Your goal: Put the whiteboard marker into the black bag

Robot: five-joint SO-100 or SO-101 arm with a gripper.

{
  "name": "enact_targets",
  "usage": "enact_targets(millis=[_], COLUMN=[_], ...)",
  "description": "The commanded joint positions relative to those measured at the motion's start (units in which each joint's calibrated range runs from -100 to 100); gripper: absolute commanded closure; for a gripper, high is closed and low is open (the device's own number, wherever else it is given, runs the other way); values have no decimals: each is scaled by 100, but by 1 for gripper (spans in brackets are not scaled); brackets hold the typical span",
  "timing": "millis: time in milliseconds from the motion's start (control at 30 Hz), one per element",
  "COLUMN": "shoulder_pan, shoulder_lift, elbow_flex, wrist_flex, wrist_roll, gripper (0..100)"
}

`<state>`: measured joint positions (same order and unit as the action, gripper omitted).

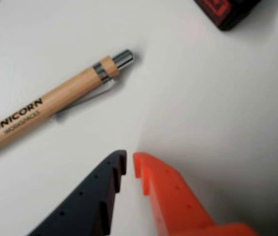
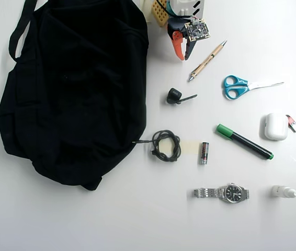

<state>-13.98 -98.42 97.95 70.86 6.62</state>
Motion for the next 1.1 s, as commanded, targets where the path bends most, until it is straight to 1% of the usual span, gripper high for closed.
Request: enact_targets(millis=[0, 267, 400, 467, 567, 767, 933, 1067], shoulder_pan=[284, 276, 284, 351, 456, 456, 351, 7], shoulder_lift=[-67, -42, 414, 962, 1900, 3800, 6016, 7916], elbow_flex=[-280, -1134, -1592, -2122, -2715, -4350, -6120, -7989], wrist_flex=[-49, 3, 115, 313, 261, 141, 210, 752], wrist_roll=[-12, 25, 93, 256, 418, 424, 424, 376], gripper=[98, 98, 98, 98, 98, 98, 98, 96])
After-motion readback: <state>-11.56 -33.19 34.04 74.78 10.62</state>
